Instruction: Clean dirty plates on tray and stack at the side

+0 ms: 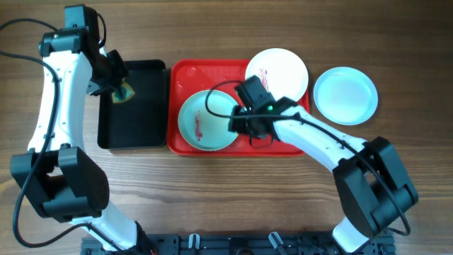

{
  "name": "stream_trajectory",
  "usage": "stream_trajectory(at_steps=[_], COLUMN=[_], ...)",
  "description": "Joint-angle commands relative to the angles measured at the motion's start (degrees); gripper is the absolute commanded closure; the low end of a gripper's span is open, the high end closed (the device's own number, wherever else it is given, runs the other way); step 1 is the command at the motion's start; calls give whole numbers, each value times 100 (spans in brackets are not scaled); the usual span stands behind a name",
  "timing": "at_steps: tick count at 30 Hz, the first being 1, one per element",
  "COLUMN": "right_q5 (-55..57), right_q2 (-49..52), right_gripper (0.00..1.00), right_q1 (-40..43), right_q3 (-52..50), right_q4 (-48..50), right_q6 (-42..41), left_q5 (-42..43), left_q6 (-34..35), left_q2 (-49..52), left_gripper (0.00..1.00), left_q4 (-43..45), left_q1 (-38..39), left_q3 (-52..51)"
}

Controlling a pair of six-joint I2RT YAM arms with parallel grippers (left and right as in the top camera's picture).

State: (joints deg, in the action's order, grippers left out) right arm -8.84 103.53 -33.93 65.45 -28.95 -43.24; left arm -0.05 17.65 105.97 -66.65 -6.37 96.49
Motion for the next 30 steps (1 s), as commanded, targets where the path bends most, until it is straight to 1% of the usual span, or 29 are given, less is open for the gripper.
stream_trajectory(at_steps=[1,4,6,8,13,18,21,22,26,29,30], right_q5=[249,249,243,68,-699,-778,-772,-774,-774,-778,-776], right_q2=[0,96,254,455,949,1270,1340,1344,1373,1436,1462], right_gripper=[50,53,55,57,56,57,64,70,86,96,96], right_q1=[179,363,501,577,590,588,584,584,584,584,584], right_q3=[846,1058,1058,1058,1058,1058,1056,1056,1056,1056,1056], right_q4=[-315,-330,-334,-391,-391,-442,-450,-446,-424,-411,-409], right_q6=[1390,1930,2083,2127,2201,2050,1906,1904,1882,1814,1755], left_q5=[83,291,413,411,411,411,409,409,411,411,411], left_q6=[-72,-76,-79,-79,-98,-98,-101,-98,-96,-98,-98], left_q2=[-9,-9,-9,-9,-9,-9,-9,-9,11,83,125], left_gripper=[96,96,96,96,96,96,96,96,96,96,96], left_q4=[20,35,59,79,175,275,334,348,369,361,363], left_q1=[15,15,26,52,232,476,616,664,815,933,968], left_q3=[4,4,4,4,4,4,4,4,4,4,2])
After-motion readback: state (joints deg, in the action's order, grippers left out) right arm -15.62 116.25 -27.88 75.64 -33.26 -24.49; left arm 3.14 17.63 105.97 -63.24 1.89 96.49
